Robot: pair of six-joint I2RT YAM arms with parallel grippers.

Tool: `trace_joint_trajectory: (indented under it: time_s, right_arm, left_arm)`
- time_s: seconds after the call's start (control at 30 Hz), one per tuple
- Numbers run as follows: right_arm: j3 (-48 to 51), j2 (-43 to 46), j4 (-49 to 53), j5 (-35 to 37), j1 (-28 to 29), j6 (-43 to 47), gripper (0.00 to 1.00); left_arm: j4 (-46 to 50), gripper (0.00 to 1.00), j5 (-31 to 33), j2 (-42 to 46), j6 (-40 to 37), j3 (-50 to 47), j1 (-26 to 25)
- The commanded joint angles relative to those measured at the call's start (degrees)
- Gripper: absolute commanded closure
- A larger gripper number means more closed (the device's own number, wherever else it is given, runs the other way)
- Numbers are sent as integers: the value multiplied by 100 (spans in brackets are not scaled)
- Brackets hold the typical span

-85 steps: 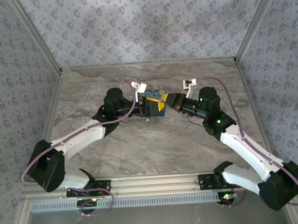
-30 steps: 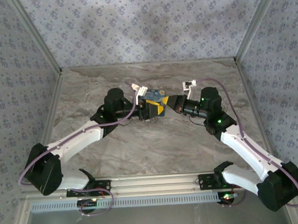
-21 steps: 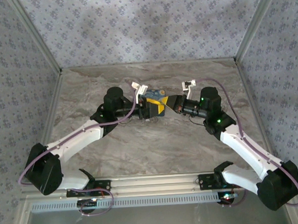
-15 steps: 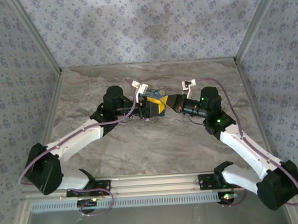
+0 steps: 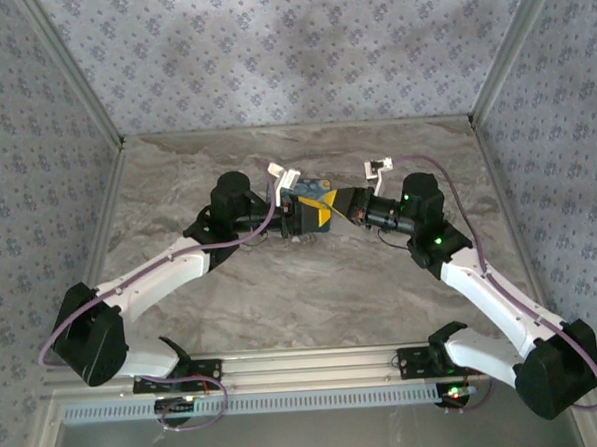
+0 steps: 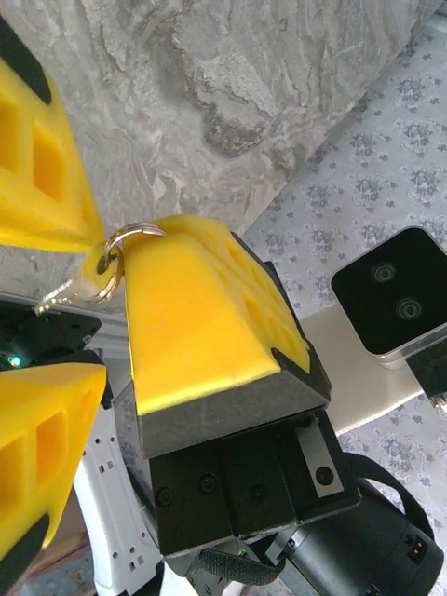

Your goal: Unlock the padlock with the key

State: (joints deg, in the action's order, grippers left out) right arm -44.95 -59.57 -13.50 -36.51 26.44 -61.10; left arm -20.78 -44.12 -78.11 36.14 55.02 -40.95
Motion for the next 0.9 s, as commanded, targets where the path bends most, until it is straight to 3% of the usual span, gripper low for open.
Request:
trace_joint_trajectory:
  time_s: [0.0, 0.27, 0.5, 0.7, 0.87]
  right_arm:
    - [-54, 57, -196, -102, -62, -78, 100]
    - [-14, 121, -179, -111, -116, -87, 100]
    - [-5, 134, -119, -216, -129, -26, 100]
    - [48, 243, 86, -276, -173, 147, 94]
    - [71, 296, 112, -327, -193, 186, 97]
  left_arm:
    - [44, 70, -12, 4, -145, 158, -32]
    - [200, 81, 64, 21, -212, 123, -27]
    - [465, 100, 123, 85, -383, 162, -8]
    - [785, 100, 76, 175, -539, 209, 30]
    - [988, 100, 57, 187, -626, 272, 49]
